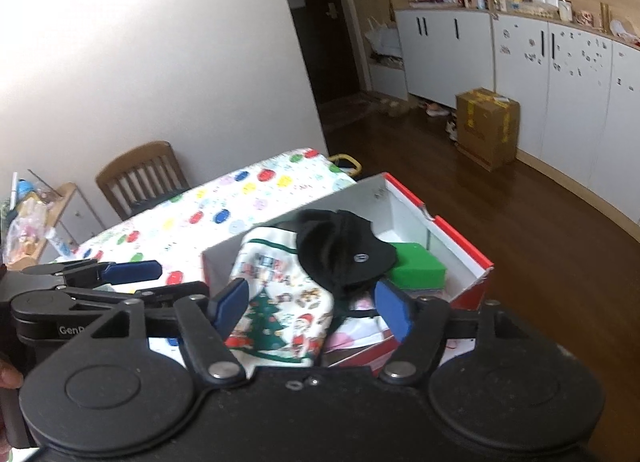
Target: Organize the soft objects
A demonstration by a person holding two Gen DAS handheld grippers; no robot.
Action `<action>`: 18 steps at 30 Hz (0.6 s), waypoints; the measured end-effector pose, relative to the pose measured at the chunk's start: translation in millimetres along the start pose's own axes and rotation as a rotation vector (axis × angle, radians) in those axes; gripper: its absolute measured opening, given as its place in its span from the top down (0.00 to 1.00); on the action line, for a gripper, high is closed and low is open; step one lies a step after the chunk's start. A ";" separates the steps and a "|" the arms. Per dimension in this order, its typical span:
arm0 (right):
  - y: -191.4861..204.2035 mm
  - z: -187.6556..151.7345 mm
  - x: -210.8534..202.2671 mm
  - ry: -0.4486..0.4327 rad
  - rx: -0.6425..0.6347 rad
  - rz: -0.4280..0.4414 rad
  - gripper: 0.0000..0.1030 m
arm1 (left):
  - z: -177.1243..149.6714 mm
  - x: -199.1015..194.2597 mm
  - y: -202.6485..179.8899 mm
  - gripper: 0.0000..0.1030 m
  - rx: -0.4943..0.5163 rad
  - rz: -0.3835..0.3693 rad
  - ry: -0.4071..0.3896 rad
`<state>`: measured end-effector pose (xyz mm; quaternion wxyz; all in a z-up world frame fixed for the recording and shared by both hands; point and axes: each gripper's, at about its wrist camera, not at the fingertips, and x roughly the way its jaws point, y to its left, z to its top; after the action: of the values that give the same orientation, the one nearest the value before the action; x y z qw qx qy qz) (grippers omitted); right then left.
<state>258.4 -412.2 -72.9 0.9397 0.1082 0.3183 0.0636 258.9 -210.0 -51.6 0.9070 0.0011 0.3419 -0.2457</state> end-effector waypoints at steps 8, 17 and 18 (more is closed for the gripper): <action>19.0 -15.2 -29.9 -0.072 -0.002 0.027 0.21 | -8.9 -45.1 -7.3 0.18 0.030 -0.021 -0.067; 36.2 -36.0 -54.8 -0.143 -0.056 0.007 0.03 | -23.1 -77.0 -11.0 0.12 0.043 0.001 -0.107; 38.5 -38.5 -57.7 -0.157 -0.066 0.002 0.01 | -24.3 -80.0 -11.3 0.12 0.045 0.006 -0.109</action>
<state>187.4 -379.5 -59.6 0.9646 0.0824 0.2415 0.0664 187.2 -180.2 -18.7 0.9248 0.0089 0.2863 -0.2503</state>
